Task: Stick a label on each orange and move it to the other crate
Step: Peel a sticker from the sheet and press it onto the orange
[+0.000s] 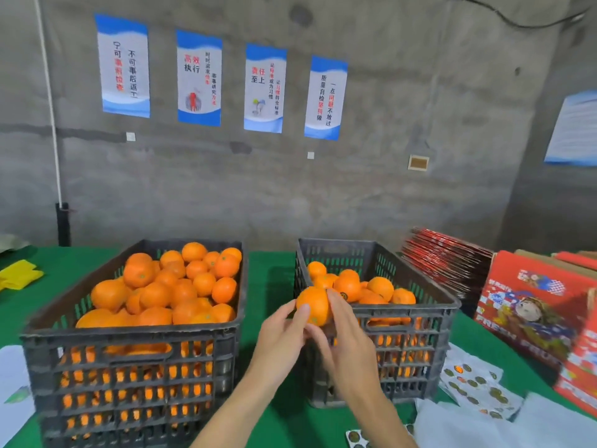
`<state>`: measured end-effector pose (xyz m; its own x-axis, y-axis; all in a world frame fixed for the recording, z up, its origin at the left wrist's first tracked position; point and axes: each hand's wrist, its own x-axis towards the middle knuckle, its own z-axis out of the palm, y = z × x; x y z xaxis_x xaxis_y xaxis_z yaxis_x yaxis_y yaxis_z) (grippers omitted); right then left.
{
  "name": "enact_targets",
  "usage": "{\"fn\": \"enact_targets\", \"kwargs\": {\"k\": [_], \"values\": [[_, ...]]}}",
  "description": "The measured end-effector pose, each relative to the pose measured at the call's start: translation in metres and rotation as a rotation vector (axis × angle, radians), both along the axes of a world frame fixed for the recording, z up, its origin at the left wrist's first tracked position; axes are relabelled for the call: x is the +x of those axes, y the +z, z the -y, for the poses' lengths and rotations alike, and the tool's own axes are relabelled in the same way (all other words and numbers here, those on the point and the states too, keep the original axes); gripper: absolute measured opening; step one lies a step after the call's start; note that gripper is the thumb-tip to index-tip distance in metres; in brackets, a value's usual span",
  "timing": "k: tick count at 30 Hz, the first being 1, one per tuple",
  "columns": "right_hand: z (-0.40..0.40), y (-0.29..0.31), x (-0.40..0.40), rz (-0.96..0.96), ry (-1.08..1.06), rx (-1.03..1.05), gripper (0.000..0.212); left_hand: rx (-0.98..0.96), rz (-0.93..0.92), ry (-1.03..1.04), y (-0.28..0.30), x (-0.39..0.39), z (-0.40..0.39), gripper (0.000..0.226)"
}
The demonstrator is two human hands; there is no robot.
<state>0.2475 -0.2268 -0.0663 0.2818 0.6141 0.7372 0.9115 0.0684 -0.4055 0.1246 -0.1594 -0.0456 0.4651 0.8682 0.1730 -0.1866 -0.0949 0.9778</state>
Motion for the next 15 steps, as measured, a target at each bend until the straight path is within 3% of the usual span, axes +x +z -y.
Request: {"fn": "enact_targets", "kwargs": {"k": [4,11,15], "values": [[-0.024,0.043,0.044,-0.015,-0.124,-0.041,0.064,0.189,-0.106,0.068,0.029,0.001,-0.012,0.025],[-0.059,0.064,0.095,-0.141,-0.266,-0.093,0.029,0.387,-0.227,0.268,0.033,-0.036,-0.041,0.01],[-0.074,0.052,0.07,-0.084,-0.18,-0.055,0.015,0.477,-0.309,0.412,0.028,-0.052,-0.064,0.007]]}}
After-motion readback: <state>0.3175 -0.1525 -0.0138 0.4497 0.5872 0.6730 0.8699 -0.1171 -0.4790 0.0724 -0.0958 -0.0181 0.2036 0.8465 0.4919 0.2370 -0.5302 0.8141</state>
